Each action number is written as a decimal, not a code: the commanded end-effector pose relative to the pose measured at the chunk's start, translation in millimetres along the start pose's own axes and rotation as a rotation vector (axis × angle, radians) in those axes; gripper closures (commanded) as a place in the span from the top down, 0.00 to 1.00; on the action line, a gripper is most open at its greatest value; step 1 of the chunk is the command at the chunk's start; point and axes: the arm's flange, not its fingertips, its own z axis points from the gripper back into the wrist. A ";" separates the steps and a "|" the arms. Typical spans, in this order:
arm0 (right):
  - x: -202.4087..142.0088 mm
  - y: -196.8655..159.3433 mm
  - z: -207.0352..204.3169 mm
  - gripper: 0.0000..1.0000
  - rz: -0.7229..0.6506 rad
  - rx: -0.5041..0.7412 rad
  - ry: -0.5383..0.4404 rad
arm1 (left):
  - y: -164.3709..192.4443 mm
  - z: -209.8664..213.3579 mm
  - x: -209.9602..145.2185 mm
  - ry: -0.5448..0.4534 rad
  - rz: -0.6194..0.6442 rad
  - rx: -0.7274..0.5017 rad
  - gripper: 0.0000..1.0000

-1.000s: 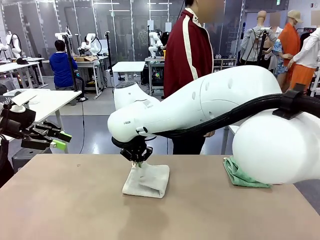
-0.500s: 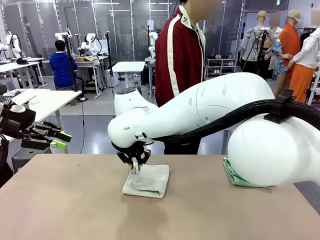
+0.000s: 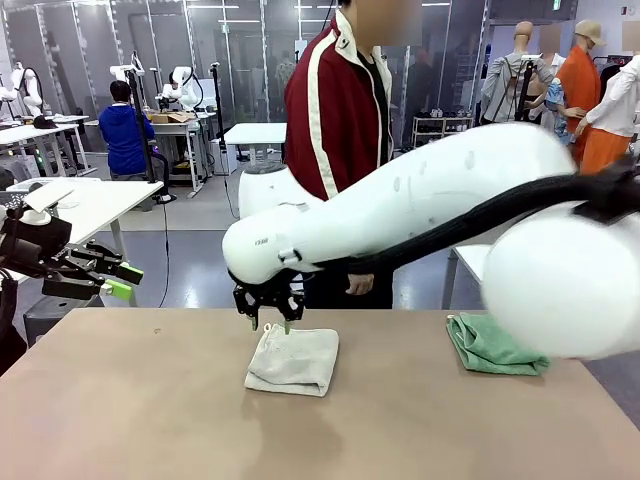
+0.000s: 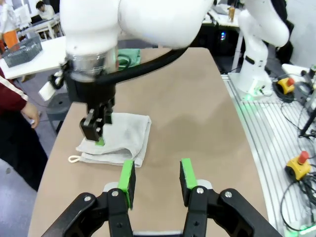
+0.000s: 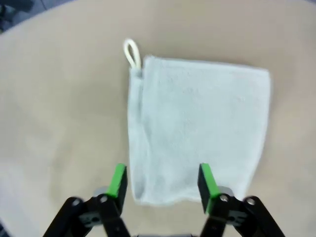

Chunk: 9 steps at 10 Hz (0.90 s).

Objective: Fold the towels and place them in the basket.
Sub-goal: When a person lays out a Towel with hook on the table, fold it in half twice.

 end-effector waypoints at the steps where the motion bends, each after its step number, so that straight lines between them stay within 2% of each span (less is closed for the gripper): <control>1: -34.2 -69.7 57.9 0.84 0.039 0.058 0.081 | -2.1 0.9 1.4 -0.020 -0.004 -0.001 0.48; 3: -48.4 -116.2 97.6 0.84 0.027 0.084 0.066 | -2.1 0.9 1.4 -0.020 -0.004 -0.001 0.48; 5: -52.6 -151.6 117.5 0.84 0.017 0.118 0.041 | -2.1 0.9 1.4 -0.020 -0.004 -0.001 0.48; 7: -48.3 -164.2 121.5 0.84 0.049 0.124 0.037 | -2.1 0.9 1.4 -0.020 -0.004 -0.001 0.48; 9: -45.7 -150.0 133.6 0.84 0.005 0.089 0.038 | -2.1 0.9 1.4 -0.020 -0.004 -0.001 0.48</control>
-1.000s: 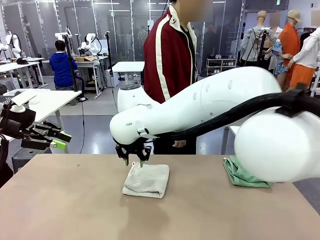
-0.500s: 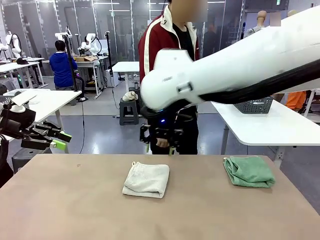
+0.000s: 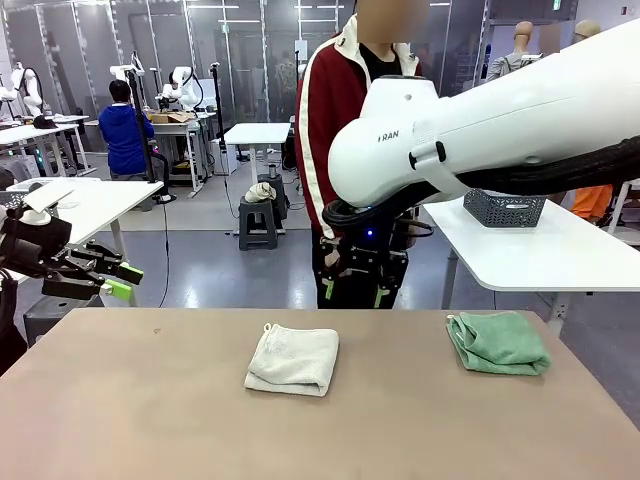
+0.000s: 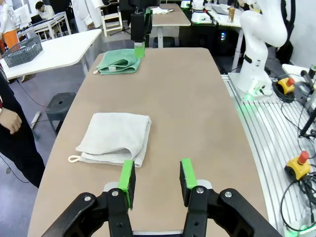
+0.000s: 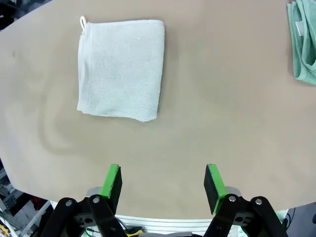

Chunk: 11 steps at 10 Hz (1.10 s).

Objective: Fold the towels and place them in the basket.
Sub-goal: When a person lays out a Towel with hook on the table, fold it in half twice, then stack the folded Towel with hook on the right side of the table.

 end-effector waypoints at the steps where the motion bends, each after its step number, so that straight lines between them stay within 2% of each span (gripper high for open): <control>1: 0.5 9.1 -0.5 0.84 -0.011 -0.002 0.001 | -2.0 0.8 1.4 -0.020 -0.004 -0.001 0.48; 11: 0.5 9.1 -0.5 0.84 -0.011 -0.002 0.001 | -2.0 0.8 1.4 -0.020 -0.004 -0.001 0.48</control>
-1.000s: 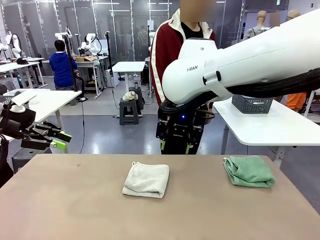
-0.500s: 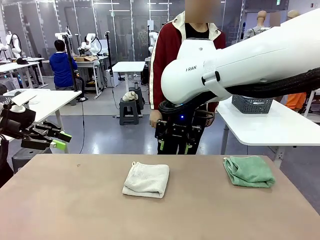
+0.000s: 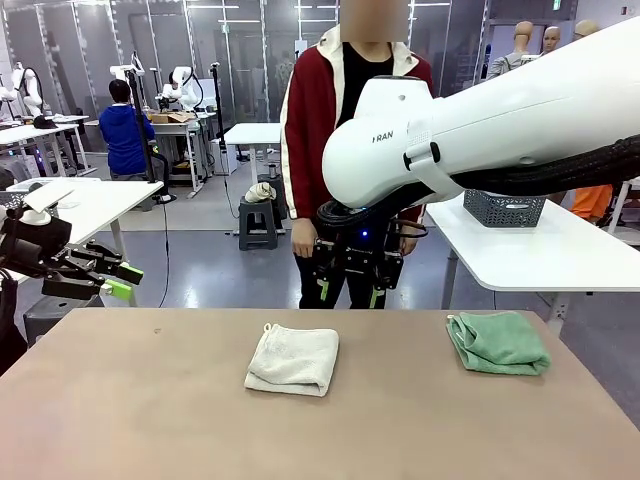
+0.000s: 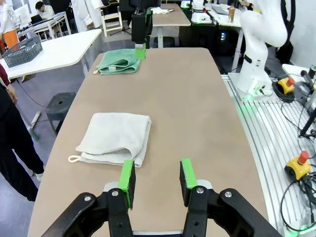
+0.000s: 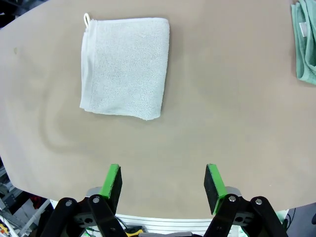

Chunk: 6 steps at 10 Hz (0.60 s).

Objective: Fold the towels and place them in the basket.
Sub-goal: Stack the folded Towel with hook on the right side of the table.

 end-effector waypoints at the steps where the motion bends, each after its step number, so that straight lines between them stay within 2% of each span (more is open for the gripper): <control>1: 2.5 4.3 0.4 0.84 -0.019 -0.003 -0.001 | -2.0 0.8 1.4 -0.020 -0.004 -0.001 0.48; 2: 0.0 0.0 0.0 0.85 0.000 0.000 0.000 | -2.0 0.8 1.4 -0.020 -0.004 -0.001 0.48; 4: 11.8 1.4 -45.0 0.85 -0.047 0.045 -0.001 | -2.0 0.8 1.4 -0.020 -0.004 -0.001 0.48; 6: 23.5 -2.9 -89.6 0.85 -0.108 0.045 -0.042 | -2.0 0.8 1.4 -0.020 -0.004 -0.001 0.48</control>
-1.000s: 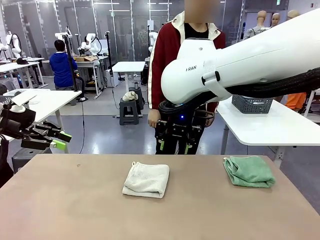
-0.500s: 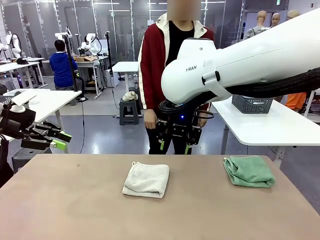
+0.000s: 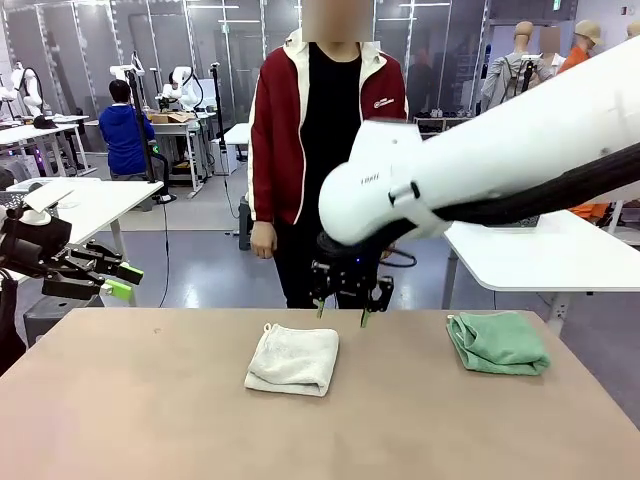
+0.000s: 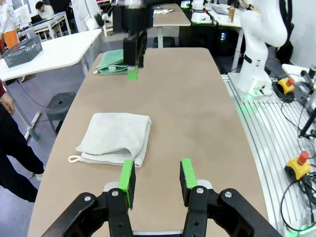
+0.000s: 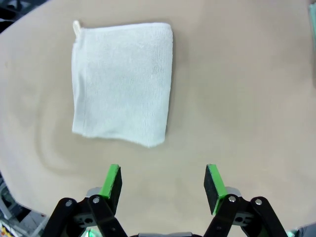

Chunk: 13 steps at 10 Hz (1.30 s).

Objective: Fold the towels and place them in the basket.
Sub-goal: Stack the folded Towel with hook on the right side of the table.

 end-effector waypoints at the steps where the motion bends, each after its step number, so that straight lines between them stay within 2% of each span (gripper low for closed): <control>1: 8.2 -2.9 -40.7 0.85 -0.084 0.022 -0.063 | -2.0 0.8 1.3 -0.020 -0.004 -0.001 0.48; 4: 22.7 -11.1 -85.7 0.85 -0.105 0.024 -0.086 | -2.0 0.8 1.3 -0.020 -0.004 -0.001 0.48; 7: 32.6 -8.6 -110.7 0.85 -0.102 0.039 -0.094 | -2.0 0.8 1.3 -0.020 -0.004 -0.001 0.48; 13: 38.4 5.9 -130.7 0.85 -0.072 0.044 -0.101 | -2.0 0.8 1.3 -0.020 -0.004 -0.001 0.48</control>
